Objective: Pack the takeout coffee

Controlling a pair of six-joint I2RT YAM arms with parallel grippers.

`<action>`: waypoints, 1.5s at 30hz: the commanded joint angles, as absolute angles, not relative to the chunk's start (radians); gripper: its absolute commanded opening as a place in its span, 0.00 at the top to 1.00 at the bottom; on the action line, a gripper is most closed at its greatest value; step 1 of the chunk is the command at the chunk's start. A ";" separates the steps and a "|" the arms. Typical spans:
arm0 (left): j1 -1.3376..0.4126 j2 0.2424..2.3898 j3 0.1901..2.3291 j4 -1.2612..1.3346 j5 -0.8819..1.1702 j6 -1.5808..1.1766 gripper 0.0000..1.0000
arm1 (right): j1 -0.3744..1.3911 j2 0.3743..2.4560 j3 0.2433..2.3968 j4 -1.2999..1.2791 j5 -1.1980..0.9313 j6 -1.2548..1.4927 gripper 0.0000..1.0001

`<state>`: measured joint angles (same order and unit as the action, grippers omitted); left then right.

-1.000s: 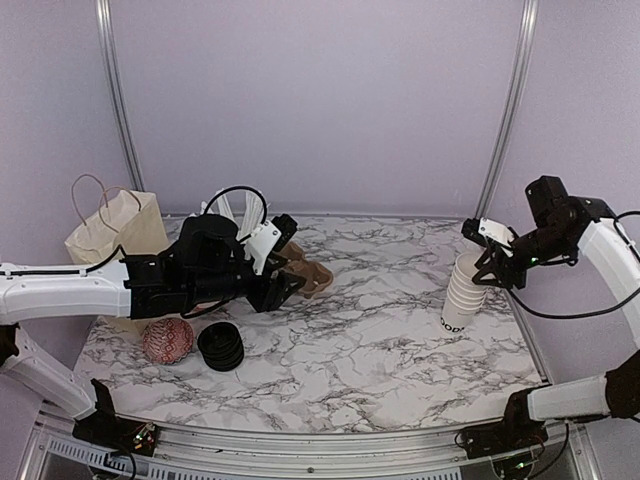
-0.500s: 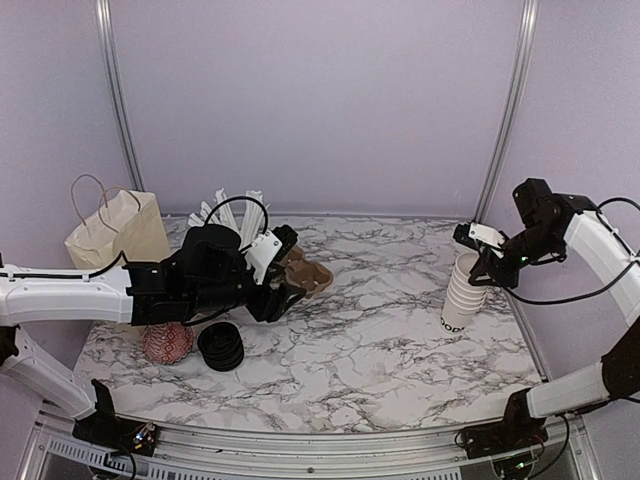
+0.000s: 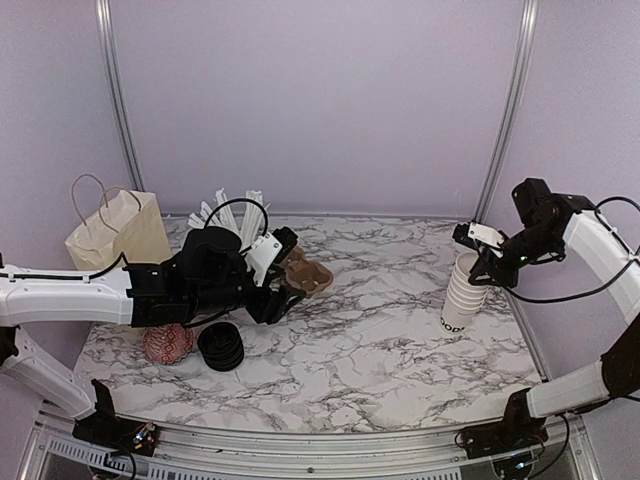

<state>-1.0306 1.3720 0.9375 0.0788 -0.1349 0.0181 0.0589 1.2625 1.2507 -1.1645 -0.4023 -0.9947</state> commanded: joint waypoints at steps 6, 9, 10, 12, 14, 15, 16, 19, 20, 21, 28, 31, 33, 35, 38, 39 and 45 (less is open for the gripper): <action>-1.041 1.362 0.920 0.095 -0.157 0.017 0.31 | 0.069 1.284 1.285 -1.150 -0.388 -0.980 0.89; -1.043 1.362 0.920 0.095 -0.159 0.019 0.31 | 0.069 1.286 1.300 -1.131 -0.378 -0.973 0.94; -1.043 1.362 0.920 0.097 -0.160 0.020 0.31 | 0.070 1.283 1.305 -1.107 -0.360 -0.963 0.96; -1.043 1.366 0.922 0.096 -0.160 0.024 0.31 | 0.070 1.280 1.316 -1.047 -0.322 -0.948 0.99; -1.044 1.373 0.925 0.095 -0.160 0.030 0.31 | 0.069 1.284 1.332 -1.002 -0.291 -0.936 1.00; -1.045 1.375 0.927 0.094 -0.160 0.032 0.31 | 0.069 1.289 1.338 -0.981 -0.279 -0.930 1.00; -1.044 1.378 0.929 0.092 -0.160 0.035 0.31 | 0.069 1.297 1.346 -0.966 -0.270 -0.925 1.00; -1.045 1.384 0.933 0.090 -0.160 0.038 0.31 | 0.069 1.334 1.367 -0.934 -0.245 -0.909 1.00; -1.045 1.386 0.933 0.090 -0.161 0.038 0.31 | 0.070 1.349 1.375 -0.926 -0.237 -0.903 1.00; -1.044 1.387 0.933 0.091 -0.159 0.040 0.30 | 0.068 1.362 1.384 -0.920 -0.232 -0.898 1.00; -1.046 1.400 0.946 0.072 -0.141 0.037 0.30 | 0.066 1.463 1.495 -0.973 -0.212 -0.843 1.00; -1.048 1.397 0.946 0.068 -0.141 0.037 0.30 | 0.027 1.473 1.530 -0.979 -0.265 -0.822 1.00; -1.048 1.397 0.946 0.066 -0.141 0.036 0.30 | 0.029 1.489 1.532 -0.940 -0.162 -0.787 1.00; -1.048 1.400 0.949 0.066 -0.138 0.037 0.30 | 0.029 1.498 1.527 -0.897 -0.105 -0.736 1.00; -1.049 1.411 0.959 0.061 -0.132 0.038 0.30 | -0.008 1.538 1.657 -1.052 -0.313 -0.741 1.00; -1.049 1.414 0.963 0.057 -0.128 0.038 0.30 | 0.025 1.537 1.654 -1.010 -0.201 -0.708 1.00; -1.052 1.425 0.986 0.042 -0.120 0.042 0.30 | 0.012 1.580 1.745 -1.039 -0.152 -0.695 1.00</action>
<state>-1.0443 1.4113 0.9401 0.0685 -0.1345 0.0303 0.0154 1.5661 1.6829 -1.0386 -0.2310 -0.7330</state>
